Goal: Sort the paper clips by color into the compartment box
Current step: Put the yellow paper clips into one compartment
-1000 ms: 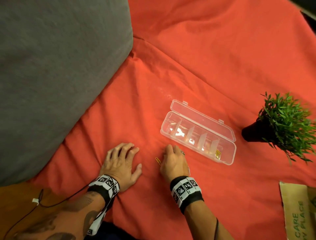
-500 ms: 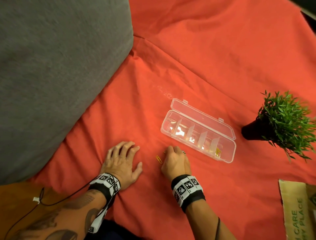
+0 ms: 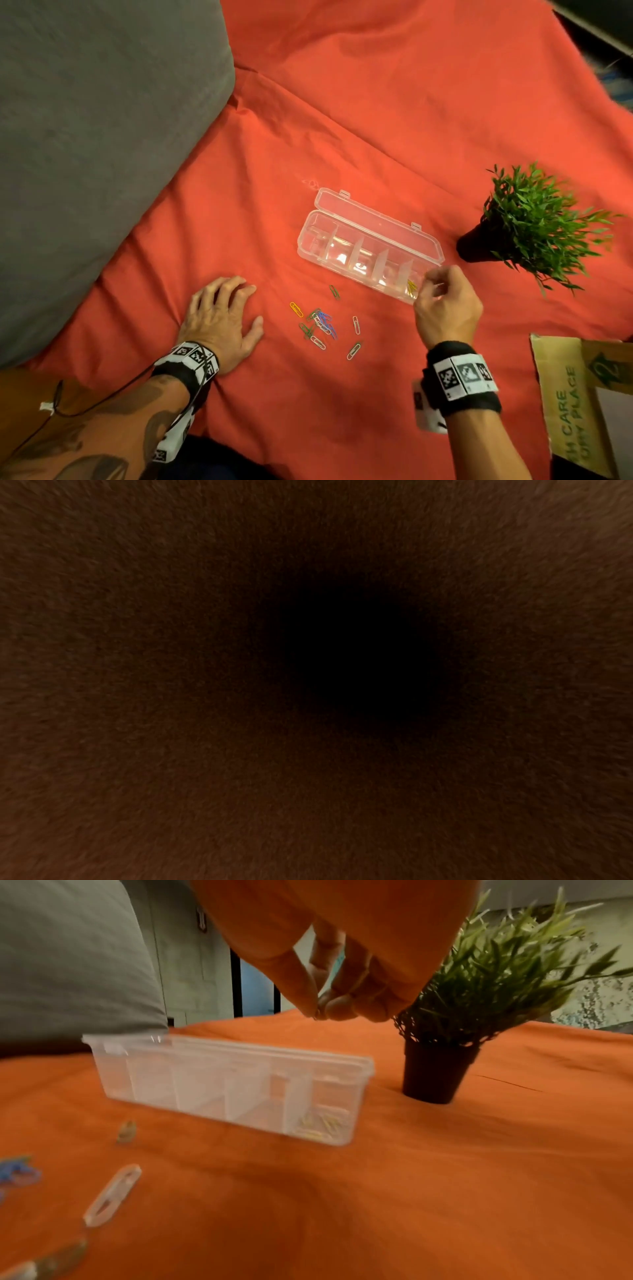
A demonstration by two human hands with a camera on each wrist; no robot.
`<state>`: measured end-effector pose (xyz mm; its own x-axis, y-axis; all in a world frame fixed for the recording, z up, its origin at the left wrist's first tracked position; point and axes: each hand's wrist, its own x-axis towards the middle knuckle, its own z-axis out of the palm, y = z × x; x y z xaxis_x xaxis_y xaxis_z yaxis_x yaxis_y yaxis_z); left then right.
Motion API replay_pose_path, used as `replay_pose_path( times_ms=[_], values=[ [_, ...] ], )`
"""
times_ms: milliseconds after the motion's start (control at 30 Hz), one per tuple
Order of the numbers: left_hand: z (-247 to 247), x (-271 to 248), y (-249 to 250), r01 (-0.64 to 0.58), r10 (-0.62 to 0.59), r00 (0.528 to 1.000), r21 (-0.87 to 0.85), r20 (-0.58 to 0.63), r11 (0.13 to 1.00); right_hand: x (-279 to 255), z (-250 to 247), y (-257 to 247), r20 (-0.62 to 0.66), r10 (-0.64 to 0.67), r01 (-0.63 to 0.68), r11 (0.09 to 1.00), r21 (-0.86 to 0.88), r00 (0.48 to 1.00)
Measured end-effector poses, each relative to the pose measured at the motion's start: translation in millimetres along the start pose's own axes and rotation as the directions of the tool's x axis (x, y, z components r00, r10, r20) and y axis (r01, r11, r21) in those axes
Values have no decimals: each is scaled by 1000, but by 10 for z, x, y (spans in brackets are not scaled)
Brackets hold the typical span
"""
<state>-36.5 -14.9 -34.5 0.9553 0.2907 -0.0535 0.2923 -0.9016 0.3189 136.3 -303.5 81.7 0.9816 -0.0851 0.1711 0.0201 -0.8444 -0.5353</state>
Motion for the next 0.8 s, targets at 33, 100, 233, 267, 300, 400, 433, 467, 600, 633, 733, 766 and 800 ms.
replay_pose_path(
  times_ms=[33, 100, 233, 267, 300, 400, 433, 467, 600, 633, 733, 766, 800],
  values=[
    [-1, -3, -2, 1, -1, 1000, 0, 2, 1000, 18, -13, 86, 42, 29, -27, 999, -46, 999],
    [-3, -7, -9, 2, -2, 1000, -3, -1, 1000, -4, 3, 231, 140, 62, -43, 990, -133, 988],
    [-6, -11, -7, -4, 4, 1000, 0, -9, 1000, -102, 22, 347, 155, 53, -27, 986, -163, 987],
    [-8, -11, -11, -6, 6, 1000, 6, -3, 1000, -127, 30, 338, 123, 24, -5, 989, -148, 992],
    [-10, -8, -12, -5, 5, 1000, 10, 4, 1000, -155, 42, 318, 90, -15, 26, 991, -130, 996],
    [-13, -2, -15, -2, 2, 1000, 12, 10, 1000, -310, 124, 122, 28, -185, 186, 981, -49, 982],
    [-12, -1, -11, -2, 2, 1000, 12, 9, 1000, -388, 170, 14, 33, -247, 247, 969, -7, 968],
    [-15, 1, -7, -3, 2, 1000, 12, 8, 1000, -474, 231, -107, 58, -308, 307, 951, 38, 949],
    [-19, -7, -10, -9, 9, 1000, 15, 0, 1000, -793, 563, -578, 311, -463, 441, 886, 144, 830],
    [-22, -6, -11, -10, 10, 1000, 17, 1, 1000, -848, 652, -669, 381, -468, 454, 881, 132, 797],
    [-35, -6, -15, -6, 6, 1000, 22, 16, 1000, -993, 878, -840, 548, -390, 450, 893, 28, 740],
    [-39, -8, -16, -3, 2, 1000, 22, 24, 1000, -1039, 928, -862, 581, -348, 438, 899, -15, 735],
    [-42, -9, -16, 1, -1, 1000, 20, 30, 1000, -1087, 967, -871, 611, -313, 432, 900, -53, 727]
  ],
)
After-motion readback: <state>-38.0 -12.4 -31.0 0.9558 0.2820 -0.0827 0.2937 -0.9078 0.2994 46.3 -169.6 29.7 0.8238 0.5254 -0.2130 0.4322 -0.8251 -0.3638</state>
